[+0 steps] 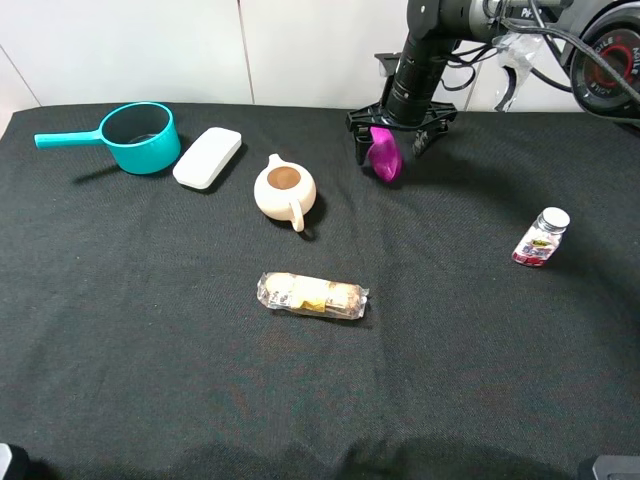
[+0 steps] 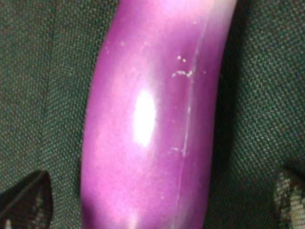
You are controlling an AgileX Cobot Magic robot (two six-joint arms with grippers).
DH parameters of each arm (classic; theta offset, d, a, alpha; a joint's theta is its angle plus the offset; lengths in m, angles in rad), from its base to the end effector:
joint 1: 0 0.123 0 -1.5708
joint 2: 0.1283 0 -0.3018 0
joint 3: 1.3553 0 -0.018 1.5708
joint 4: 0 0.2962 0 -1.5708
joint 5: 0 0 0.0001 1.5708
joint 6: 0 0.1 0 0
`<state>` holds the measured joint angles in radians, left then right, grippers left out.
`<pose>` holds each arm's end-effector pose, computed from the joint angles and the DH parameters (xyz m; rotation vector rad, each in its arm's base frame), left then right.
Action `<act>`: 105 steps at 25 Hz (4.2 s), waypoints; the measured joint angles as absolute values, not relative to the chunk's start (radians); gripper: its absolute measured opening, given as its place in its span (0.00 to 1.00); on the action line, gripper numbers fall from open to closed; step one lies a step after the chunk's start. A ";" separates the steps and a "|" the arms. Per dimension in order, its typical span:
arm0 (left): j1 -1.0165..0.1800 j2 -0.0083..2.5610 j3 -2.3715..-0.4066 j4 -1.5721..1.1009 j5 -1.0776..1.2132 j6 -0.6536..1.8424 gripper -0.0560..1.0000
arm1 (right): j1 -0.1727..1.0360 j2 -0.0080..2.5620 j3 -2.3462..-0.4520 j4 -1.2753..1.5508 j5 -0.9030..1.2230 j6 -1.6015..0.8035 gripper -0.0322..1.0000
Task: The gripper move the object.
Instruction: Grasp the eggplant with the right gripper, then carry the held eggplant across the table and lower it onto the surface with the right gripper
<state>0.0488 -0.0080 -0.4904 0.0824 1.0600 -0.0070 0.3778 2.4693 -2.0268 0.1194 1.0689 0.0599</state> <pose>0.0256 0.0084 0.2924 -0.0607 2.0438 0.1248 0.5138 0.2151 0.0947 -0.4030 2.9881 0.2084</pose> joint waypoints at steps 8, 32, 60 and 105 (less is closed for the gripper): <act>0.049 -0.008 -0.490 0.082 1.060 -0.007 0.99 | 0.368 2.476 -2.027 0.116 1.072 0.059 0.70; 0.049 -0.008 -0.490 0.082 1.060 -0.007 0.99 | 0.368 2.486 -2.027 0.112 1.079 0.059 0.70; 0.049 -0.008 -0.490 0.082 1.060 -0.007 0.99 | 0.368 2.496 -2.027 0.108 1.042 0.056 0.41; 0.049 -0.008 -0.490 0.082 1.060 -0.007 0.99 | 0.368 2.305 -2.027 0.128 1.220 -0.023 0.41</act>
<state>0.0488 -0.0080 -0.4904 0.0824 1.0600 -0.0070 0.3685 2.3045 -2.0268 0.1283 1.2203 -0.0227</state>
